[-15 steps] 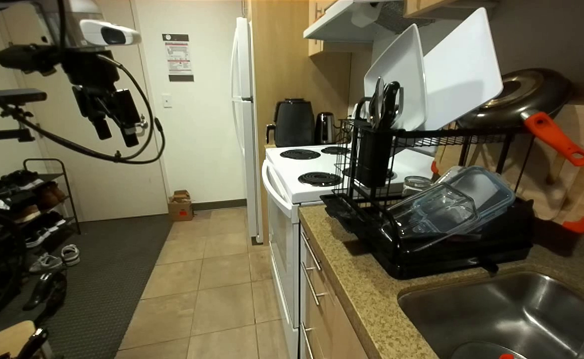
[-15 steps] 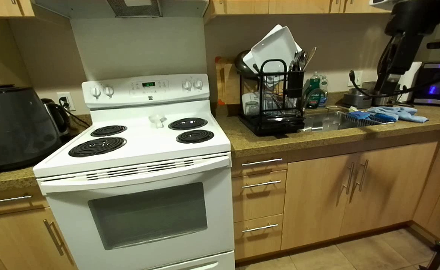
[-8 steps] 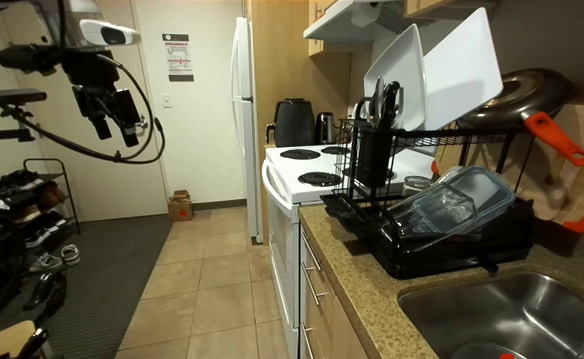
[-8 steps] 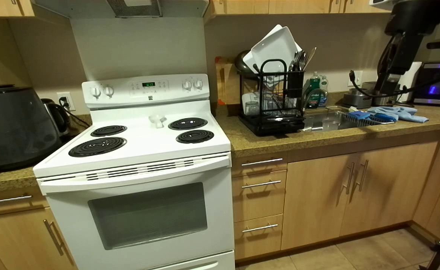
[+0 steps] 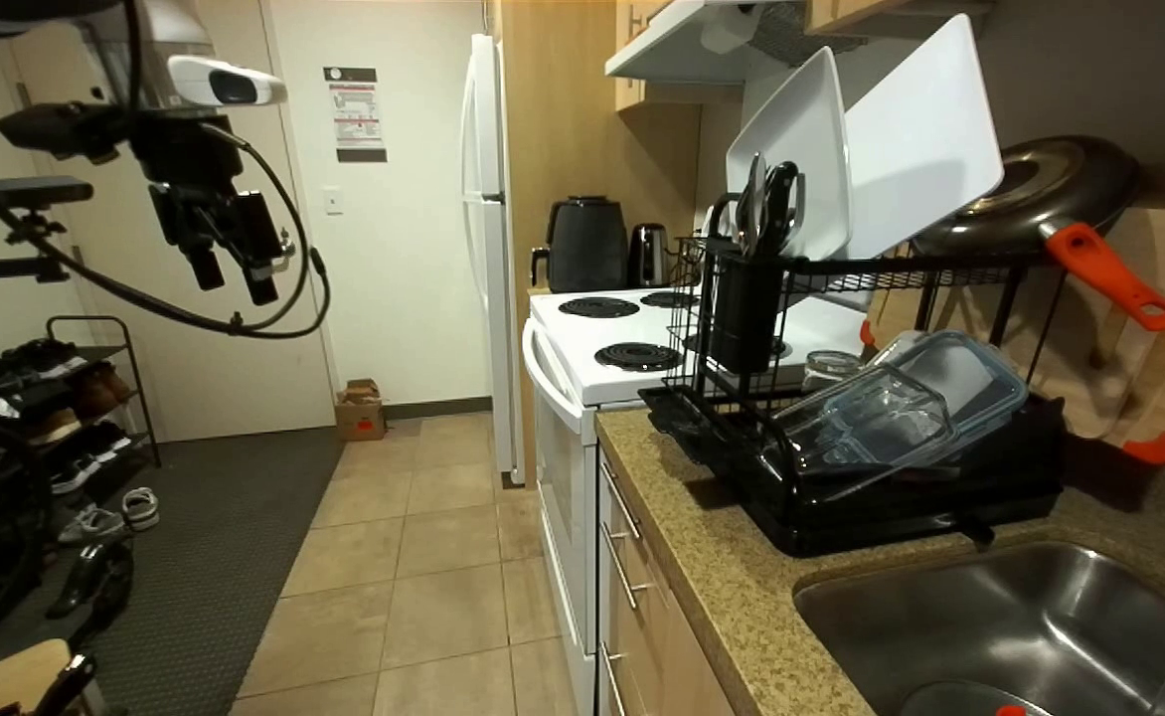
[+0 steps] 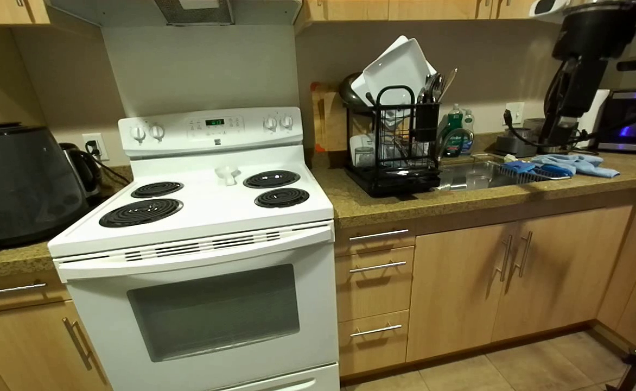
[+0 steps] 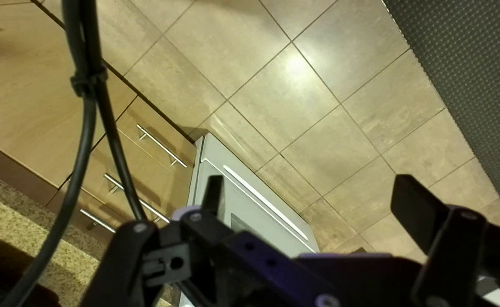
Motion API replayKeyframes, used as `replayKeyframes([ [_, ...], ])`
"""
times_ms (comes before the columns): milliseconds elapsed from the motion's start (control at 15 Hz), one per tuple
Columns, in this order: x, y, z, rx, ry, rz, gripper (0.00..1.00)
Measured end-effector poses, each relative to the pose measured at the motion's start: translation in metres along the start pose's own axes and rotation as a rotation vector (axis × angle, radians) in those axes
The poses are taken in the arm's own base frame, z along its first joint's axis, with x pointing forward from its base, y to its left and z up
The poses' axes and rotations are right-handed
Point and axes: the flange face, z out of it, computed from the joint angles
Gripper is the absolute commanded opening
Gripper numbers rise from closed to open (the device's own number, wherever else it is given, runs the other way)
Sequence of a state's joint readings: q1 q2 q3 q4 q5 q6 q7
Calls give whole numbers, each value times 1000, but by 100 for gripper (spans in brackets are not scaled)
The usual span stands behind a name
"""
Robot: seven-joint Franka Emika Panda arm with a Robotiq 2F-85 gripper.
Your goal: Open the second kitchen cabinet drawer to the right
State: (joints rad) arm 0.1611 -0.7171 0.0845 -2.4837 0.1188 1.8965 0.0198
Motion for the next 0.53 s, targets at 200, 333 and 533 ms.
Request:
replayKeyframes([
  [200, 4, -2, 20, -8, -37, -6, 100],
  [333, 9, -5, 34, -13, -60, -12, 100],
  [533, 17, -10, 56, -28, -96, -27, 100],
])
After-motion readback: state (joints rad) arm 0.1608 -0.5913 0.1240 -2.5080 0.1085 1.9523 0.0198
